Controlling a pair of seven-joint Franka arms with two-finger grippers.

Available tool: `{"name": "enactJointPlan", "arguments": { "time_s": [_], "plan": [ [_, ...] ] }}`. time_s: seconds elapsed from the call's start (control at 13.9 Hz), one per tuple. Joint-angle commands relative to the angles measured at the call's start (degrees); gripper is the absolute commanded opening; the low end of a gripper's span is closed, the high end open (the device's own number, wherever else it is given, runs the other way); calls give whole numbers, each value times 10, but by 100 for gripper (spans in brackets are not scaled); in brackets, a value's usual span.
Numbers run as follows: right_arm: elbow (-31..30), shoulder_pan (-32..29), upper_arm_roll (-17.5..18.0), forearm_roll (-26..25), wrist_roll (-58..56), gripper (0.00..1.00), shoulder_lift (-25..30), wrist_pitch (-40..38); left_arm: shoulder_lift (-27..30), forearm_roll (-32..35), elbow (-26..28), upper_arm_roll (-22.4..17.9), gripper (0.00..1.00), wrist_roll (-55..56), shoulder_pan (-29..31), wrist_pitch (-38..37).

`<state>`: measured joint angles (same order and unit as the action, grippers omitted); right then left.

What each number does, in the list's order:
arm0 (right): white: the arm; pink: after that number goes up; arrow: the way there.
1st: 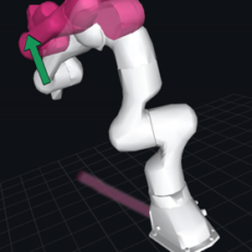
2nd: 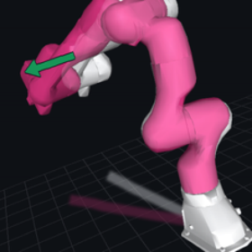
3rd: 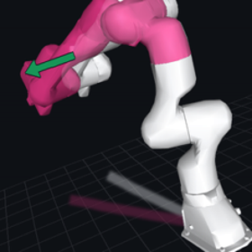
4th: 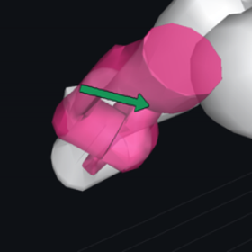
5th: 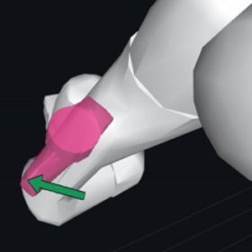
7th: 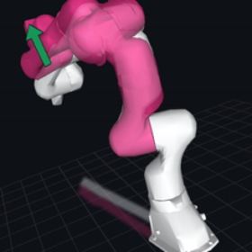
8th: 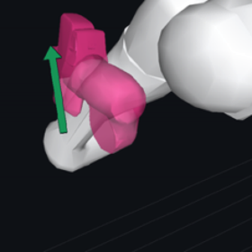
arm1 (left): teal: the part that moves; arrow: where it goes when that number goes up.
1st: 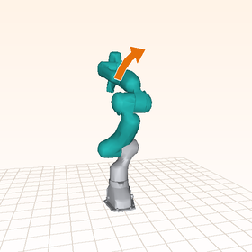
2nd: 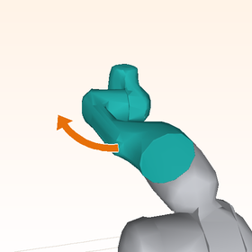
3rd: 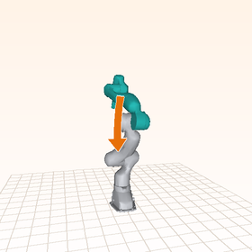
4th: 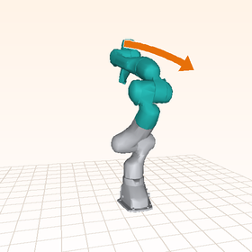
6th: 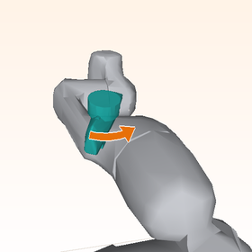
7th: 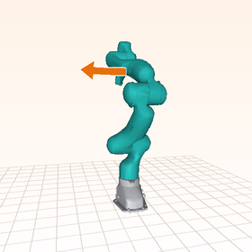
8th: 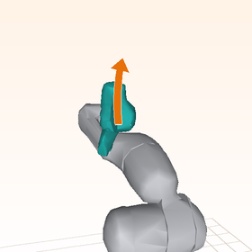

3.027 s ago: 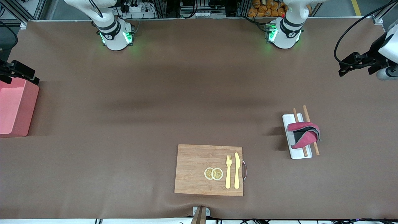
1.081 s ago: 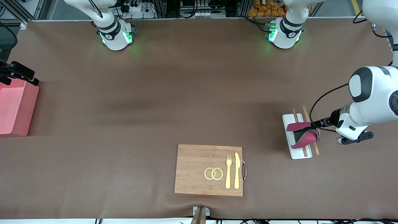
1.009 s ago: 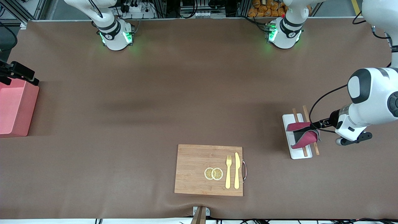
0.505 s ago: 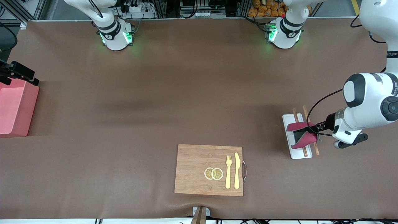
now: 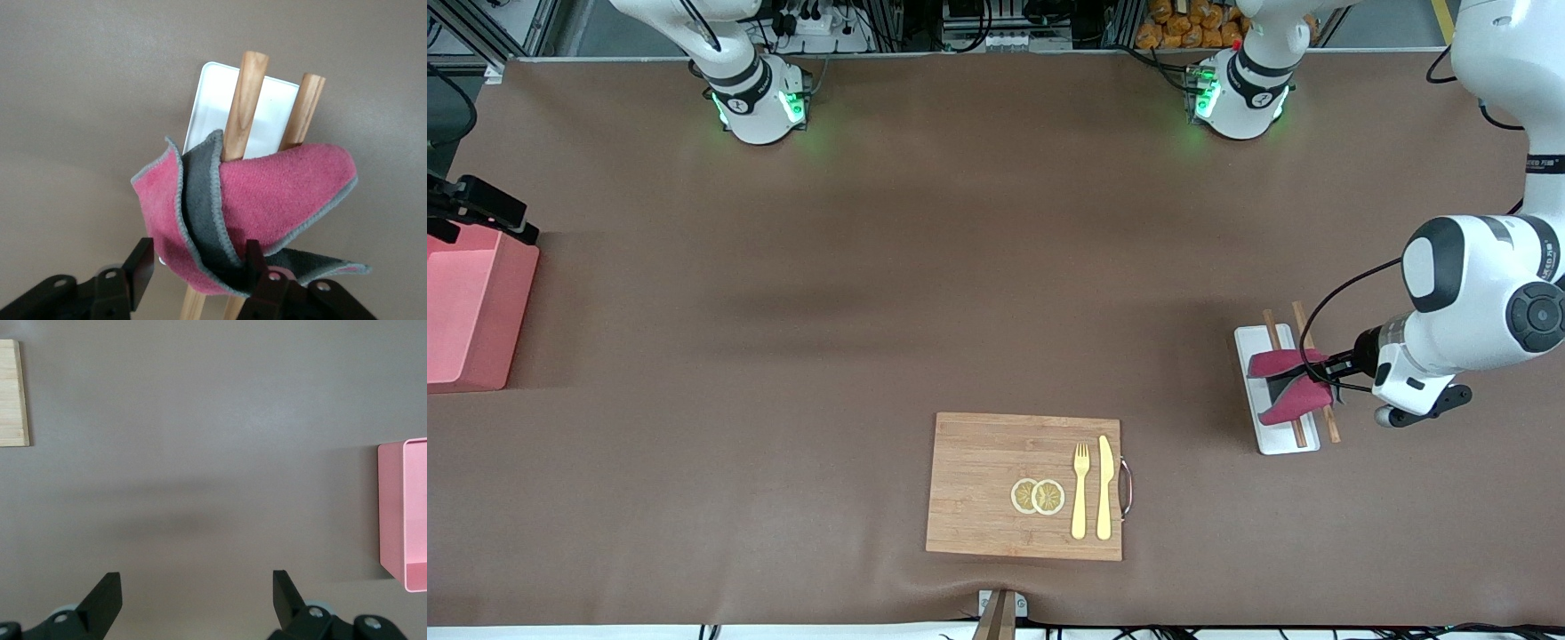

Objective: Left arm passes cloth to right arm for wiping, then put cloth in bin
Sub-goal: 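Close the left gripper on the pink cloth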

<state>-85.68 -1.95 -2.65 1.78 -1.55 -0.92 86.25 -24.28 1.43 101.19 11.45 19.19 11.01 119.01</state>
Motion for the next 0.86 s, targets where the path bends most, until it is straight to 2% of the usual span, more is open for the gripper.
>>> {"name": "enactJointPlan", "arguments": {
  "time_s": [0.0, 0.07, 0.14, 0.5, 0.79],
  "plan": [
    [10, -2, 2, 4, -4, 100, -5, -7, -5, 12, -9, 1, 29, 19, -6, 2],
    [10, -2, 2, 4, -4, 100, -5, -7, -6, 12, -9, 1, 13, 23, -12, 2],
    [10, -2, 2, 4, -4, 100, -5, -7, -5, 12, -9, 1, 2, 23, -13, 2],
    [10, -6, 2, 8, -4, 100, -6, -10, 3, 16, -12, 1, 0, 21, -18, -6],
    [10, -2, 2, 11, -3, 100, -20, -10, 35, 38, -42, 22, 0, 23, -27, -74]
  ]
}}
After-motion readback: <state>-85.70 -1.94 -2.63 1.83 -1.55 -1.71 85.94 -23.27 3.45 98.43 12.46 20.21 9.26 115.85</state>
